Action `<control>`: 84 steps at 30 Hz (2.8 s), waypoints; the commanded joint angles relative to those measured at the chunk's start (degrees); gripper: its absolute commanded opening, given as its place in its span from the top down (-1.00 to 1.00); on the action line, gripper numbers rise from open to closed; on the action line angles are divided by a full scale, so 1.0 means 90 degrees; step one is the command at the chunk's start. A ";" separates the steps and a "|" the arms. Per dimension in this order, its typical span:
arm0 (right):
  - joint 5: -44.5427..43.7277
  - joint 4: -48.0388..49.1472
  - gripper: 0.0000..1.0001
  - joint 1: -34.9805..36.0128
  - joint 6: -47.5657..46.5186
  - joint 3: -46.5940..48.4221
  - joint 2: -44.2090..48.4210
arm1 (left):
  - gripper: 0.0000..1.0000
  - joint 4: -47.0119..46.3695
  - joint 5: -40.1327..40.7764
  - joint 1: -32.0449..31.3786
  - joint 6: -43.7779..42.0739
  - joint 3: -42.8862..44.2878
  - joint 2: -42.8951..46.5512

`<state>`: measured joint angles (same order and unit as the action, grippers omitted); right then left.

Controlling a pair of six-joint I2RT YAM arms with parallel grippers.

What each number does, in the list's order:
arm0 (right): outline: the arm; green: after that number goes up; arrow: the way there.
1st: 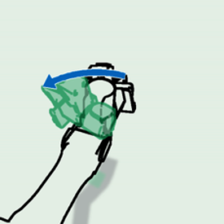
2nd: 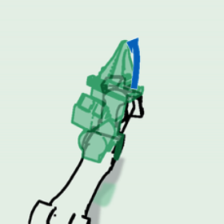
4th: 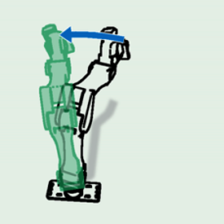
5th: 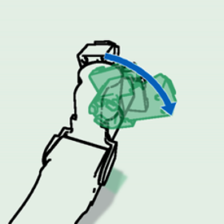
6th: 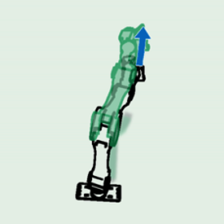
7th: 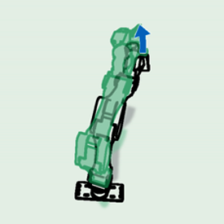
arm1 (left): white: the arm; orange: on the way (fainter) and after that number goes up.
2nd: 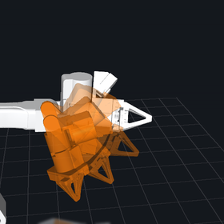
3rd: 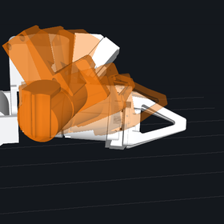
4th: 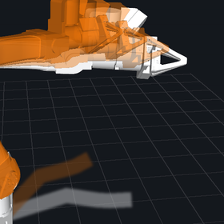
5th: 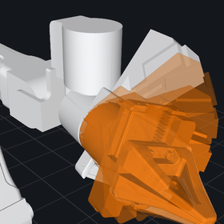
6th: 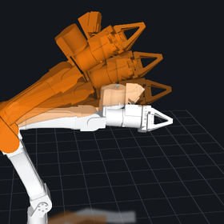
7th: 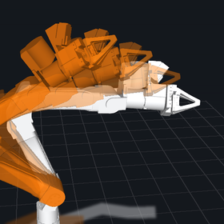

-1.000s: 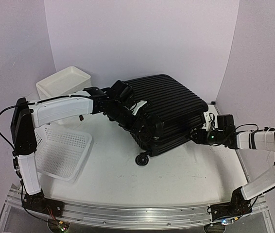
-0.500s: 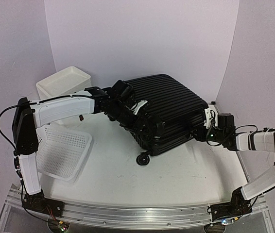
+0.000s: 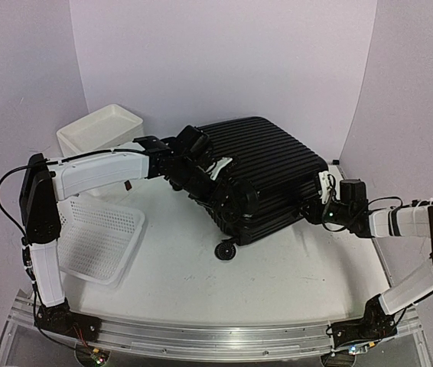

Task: Open, take out, and arrange the luggage

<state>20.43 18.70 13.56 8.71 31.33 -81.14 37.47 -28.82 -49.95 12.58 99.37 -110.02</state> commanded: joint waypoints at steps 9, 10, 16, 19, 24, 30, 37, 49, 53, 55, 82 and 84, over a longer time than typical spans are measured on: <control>-0.0327 0.0119 0.92 0.0056 -0.0325 0.0035 0.0025 | 0.62 -0.1189 -0.0179 0.0052 0.0010 0.0814 0.0320; -0.0330 0.0111 0.99 0.0056 -0.0332 0.0032 0.0043 | 0.62 -0.1194 -0.0179 0.0052 0.0009 0.0814 0.0325; 0.0313 -0.0102 1.00 0.0061 -0.0274 0.0115 0.0051 | 0.62 -0.1184 -0.0119 0.0052 -0.0021 0.0803 0.0305; 0.0656 -0.0304 1.00 0.0073 -0.0272 0.0161 0.0065 | 0.62 -0.1185 -0.0110 0.0052 -0.0002 0.0838 0.0286; 0.0497 -0.0681 0.84 0.0103 -0.0206 0.0174 0.0119 | 0.62 -0.1177 -0.0089 0.0053 -0.0011 0.0873 0.0243; -0.1415 -0.1557 0.13 0.0161 -0.0012 0.0155 0.0560 | 0.62 -0.1161 -0.0059 0.0052 0.0007 0.0824 0.0251; -0.2013 -0.1016 0.01 0.0778 -0.0403 0.0162 0.0292 | 0.62 -0.1156 -0.0238 0.0052 0.0276 0.1086 0.0030; -0.3566 -0.0227 0.19 0.1089 0.0374 0.0363 -0.0152 | 0.63 -0.1148 -0.0402 0.0052 0.0436 0.1093 -0.0020; -0.3217 -0.0067 0.20 0.1087 0.0529 0.0501 -0.0271 | 0.63 -0.1156 -0.0447 0.0052 0.0462 0.1091 -0.0041; -0.3148 0.0034 0.20 0.1090 0.0625 0.0522 -0.0299 | 0.63 -0.1155 -0.0493 0.0052 0.0477 0.1115 -0.0059; -0.2909 -0.0019 0.18 0.0925 0.1529 0.0139 0.0340 | 0.62 -0.1093 -0.0513 0.0052 0.0380 0.1161 -0.0013; -0.2960 0.0053 0.20 0.0919 0.1294 0.0163 0.0170 | 0.62 -0.1096 -0.0523 0.0052 0.0398 0.1166 -0.0025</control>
<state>-6.42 16.14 22.15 23.18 30.09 -77.43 37.47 -30.50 -49.93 15.49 103.50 -113.58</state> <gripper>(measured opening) 0.408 0.467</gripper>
